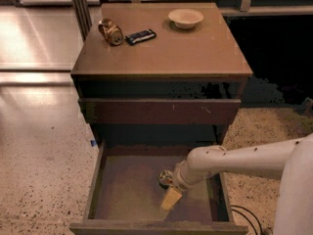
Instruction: Pick 7up can from middle drawer and place on counter
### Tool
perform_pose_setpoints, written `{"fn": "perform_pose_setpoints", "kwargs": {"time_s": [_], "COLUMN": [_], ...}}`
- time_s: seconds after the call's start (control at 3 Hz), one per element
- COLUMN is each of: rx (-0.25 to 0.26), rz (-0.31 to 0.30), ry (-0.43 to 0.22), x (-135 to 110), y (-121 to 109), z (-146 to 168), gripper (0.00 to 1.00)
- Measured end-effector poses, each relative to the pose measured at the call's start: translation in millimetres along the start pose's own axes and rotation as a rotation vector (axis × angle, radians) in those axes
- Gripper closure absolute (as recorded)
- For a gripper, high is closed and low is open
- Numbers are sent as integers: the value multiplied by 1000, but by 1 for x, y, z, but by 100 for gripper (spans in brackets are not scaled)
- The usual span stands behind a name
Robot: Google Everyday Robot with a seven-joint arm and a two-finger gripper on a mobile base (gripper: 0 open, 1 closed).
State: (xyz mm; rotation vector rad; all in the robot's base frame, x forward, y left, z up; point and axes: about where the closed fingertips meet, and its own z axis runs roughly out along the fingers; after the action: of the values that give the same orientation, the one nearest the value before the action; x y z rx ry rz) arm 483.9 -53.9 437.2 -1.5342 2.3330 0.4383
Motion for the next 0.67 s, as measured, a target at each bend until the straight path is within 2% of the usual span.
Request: {"fn": "perform_pose_setpoints", "kwargs": {"time_s": [0.33,0.67], "rx": [-42,-42], "rz": [-29,-29], "ry": [16,16], "x": [-5,-5], "y": [8,8], "z": [32,32], "gripper": [0,0]}}
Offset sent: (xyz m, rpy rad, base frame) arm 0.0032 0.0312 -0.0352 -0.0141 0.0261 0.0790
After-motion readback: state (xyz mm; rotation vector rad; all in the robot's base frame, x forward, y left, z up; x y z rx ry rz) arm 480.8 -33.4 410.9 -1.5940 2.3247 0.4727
